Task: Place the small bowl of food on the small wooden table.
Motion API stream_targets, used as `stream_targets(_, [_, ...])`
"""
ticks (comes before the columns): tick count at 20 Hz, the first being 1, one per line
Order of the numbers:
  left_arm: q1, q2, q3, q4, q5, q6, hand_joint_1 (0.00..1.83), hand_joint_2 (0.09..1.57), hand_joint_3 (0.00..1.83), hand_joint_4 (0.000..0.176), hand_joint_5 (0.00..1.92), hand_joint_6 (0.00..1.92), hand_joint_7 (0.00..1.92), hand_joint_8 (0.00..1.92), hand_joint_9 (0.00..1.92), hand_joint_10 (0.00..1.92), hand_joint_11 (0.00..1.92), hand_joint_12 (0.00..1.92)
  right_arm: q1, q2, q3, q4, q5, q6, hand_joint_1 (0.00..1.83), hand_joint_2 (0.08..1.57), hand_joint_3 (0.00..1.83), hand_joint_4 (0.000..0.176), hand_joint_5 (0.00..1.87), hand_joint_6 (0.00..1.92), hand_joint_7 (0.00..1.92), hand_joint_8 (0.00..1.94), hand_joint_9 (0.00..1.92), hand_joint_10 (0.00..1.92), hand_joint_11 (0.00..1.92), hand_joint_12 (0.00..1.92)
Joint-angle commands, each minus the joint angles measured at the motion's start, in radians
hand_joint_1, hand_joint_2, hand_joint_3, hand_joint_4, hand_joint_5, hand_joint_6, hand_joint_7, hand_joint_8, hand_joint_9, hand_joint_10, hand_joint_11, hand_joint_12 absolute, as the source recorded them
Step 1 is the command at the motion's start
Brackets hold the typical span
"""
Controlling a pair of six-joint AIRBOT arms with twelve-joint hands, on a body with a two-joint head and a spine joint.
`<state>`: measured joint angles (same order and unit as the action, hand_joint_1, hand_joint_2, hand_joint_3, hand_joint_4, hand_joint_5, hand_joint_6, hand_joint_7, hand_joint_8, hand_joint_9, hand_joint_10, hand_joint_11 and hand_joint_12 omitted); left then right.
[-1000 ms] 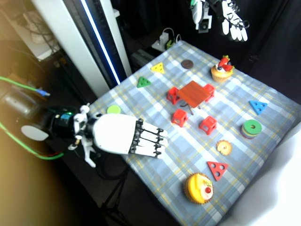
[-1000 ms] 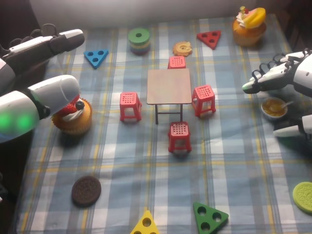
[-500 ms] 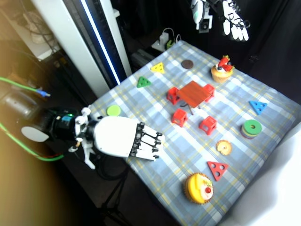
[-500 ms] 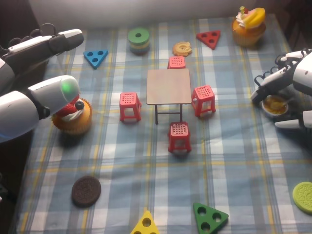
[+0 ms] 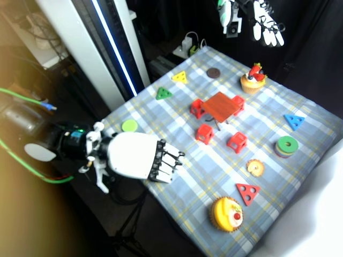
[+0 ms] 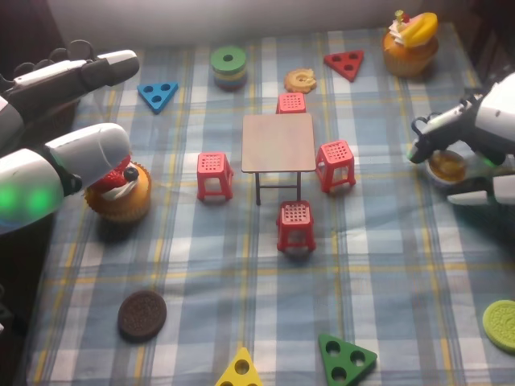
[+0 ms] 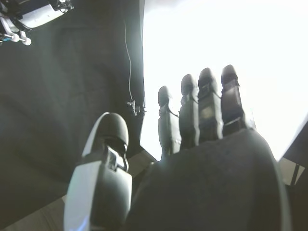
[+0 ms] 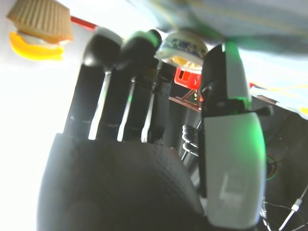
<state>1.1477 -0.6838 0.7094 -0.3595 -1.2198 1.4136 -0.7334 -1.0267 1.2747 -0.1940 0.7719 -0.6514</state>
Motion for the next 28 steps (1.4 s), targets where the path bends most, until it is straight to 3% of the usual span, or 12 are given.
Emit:
stream_targets(1, [-0.01, -0.002, 0.005, 0.012, -0.126, -0.01, 0.39, 1.28, 0.0, 0.108, 0.38, 0.0, 0.29, 0.0, 0.18, 0.01, 0.04, 0.17, 0.025, 0.01, -0.007, 0.01, 0.153, 0.0, 1.09, 1.16, 0.0, 0.0, 0.89, 1.11, 1.18, 1.62, 1.32, 1.82, 1.37, 1.91])
stream_targets(4, [-0.01, -0.002, 0.006, 0.012, -0.126, -0.011, 0.41, 1.28, 0.0, 0.105, 0.39, 0.0, 0.31, 0.0, 0.2, 0.0, 0.0, 0.27, 0.076, 0.019, -0.028, -0.032, 0.197, 0.0, 1.17, 1.09, 0.0, 0.0, 1.01, 0.91, 1.11, 1.15, 1.15, 1.52, 1.13, 1.79])
stream_targets(5, [-0.01, -0.002, 0.006, 0.012, -0.126, -0.011, 0.41, 1.27, 0.0, 0.105, 0.39, 0.0, 0.32, 0.0, 0.22, 0.0, 0.0, 0.32, 0.098, 0.019, -0.032, -0.05, 0.205, 0.001, 1.11, 1.0, 0.0, 0.0, 0.88, 0.39, 1.05, 1.14, 1.06, 1.53, 1.04, 1.76])
stream_targets(6, [-0.01, -0.002, 0.006, 0.012, -0.125, -0.011, 0.42, 1.28, 0.0, 0.107, 0.38, 0.0, 0.32, 0.0, 0.22, 0.0, 0.0, 0.35, 0.115, 0.016, -0.034, -0.065, 0.211, 0.002, 1.14, 1.09, 0.0, 0.0, 0.95, 0.87, 0.79, 0.93, 0.64, 1.45, 0.59, 1.86])
stream_targets(8, [-0.01, -0.002, 0.007, 0.012, -0.126, -0.012, 0.39, 1.28, 0.0, 0.111, 0.37, 0.0, 0.32, 0.0, 0.23, 0.0, 0.0, 0.39, 0.162, 0.004, -0.035, -0.104, 0.218, 0.007, 1.1, 1.07, 0.0, 0.0, 1.06, 0.85, 1.05, 1.64, 1.12, 1.87, 1.19, 1.92])
stream_targets(10, [-0.011, -0.002, 0.008, 0.012, -0.124, -0.013, 0.34, 1.29, 0.0, 0.111, 0.37, 0.0, 0.3, 0.0, 0.21, 0.0, 0.0, 0.39, 0.2, -0.007, -0.034, -0.141, 0.218, 0.012, 1.1, 1.07, 0.0, 0.026, 1.09, 0.81, 0.84, 1.93, 0.95, 1.92, 1.09, 1.92])
stream_targets(13, [-0.011, -0.006, 0.011, 0.012, -0.12, -0.013, 0.33, 1.29, 0.0, 0.103, 0.37, 0.0, 0.29, 0.0, 0.19, 0.0, 0.0, 0.36, 0.246, -0.028, -0.031, -0.186, 0.217, 0.012, 1.13, 1.07, 0.0, 0.0, 1.07, 0.83, 0.73, 1.52, 0.71, 1.7, 0.7, 1.87])
stream_targets(17, [-0.013, -0.009, 0.016, 0.016, -0.11, -0.013, 0.31, 1.29, 0.0, 0.112, 0.35, 0.0, 0.28, 0.0, 0.19, 0.0, 0.0, 0.32, 0.284, -0.078, -0.006, -0.215, 0.204, 0.015, 1.17, 1.01, 0.0, 0.0, 1.22, 0.6, 1.01, 1.74, 1.14, 1.92, 1.24, 1.92])
stream_targets(20, [-0.014, -0.011, 0.019, 0.018, -0.106, -0.014, 0.34, 1.29, 0.0, 0.106, 0.37, 0.0, 0.3, 0.0, 0.21, 0.0, 0.0, 0.3, 0.305, -0.104, 0.005, -0.226, 0.2, 0.016, 1.15, 0.99, 0.0, 0.0, 1.25, 0.54, 1.03, 1.16, 1.06, 1.64, 1.09, 1.92])
stream_targets(22, [-0.016, -0.013, 0.021, 0.018, -0.102, -0.015, 0.33, 1.29, 0.0, 0.11, 0.36, 0.0, 0.28, 0.0, 0.19, 0.0, 0.0, 0.24, 0.311, -0.123, 0.014, -0.234, 0.197, 0.016, 1.12, 0.98, 0.0, 0.123, 1.3, 0.45, 0.96, 0.77, 0.71, 1.24, 0.47, 1.8])
stream_targets(24, [-0.018, -0.014, 0.025, 0.021, -0.095, -0.017, 0.3, 1.3, 0.0, 0.108, 0.35, 0.0, 0.27, 0.0, 0.19, 0.0, 0.0, 0.24, 0.316, -0.143, 0.024, -0.241, 0.187, 0.016, 1.09, 1.01, 0.0, 0.173, 1.21, 0.61, 0.88, 0.45, 0.55, 0.84, 0.07, 1.57])
stream_targets(28, [-0.019, -0.016, 0.028, 0.021, -0.091, -0.021, 0.28, 1.31, 0.0, 0.108, 0.33, 0.0, 0.25, 0.0, 0.17, 0.0, 0.0, 0.13, 0.338, -0.183, 0.046, -0.271, 0.147, 0.016, 1.07, 1.03, 0.0, 0.175, 1.14, 0.72, 1.0, 0.08, 0.76, 0.44, 0.26, 1.39])
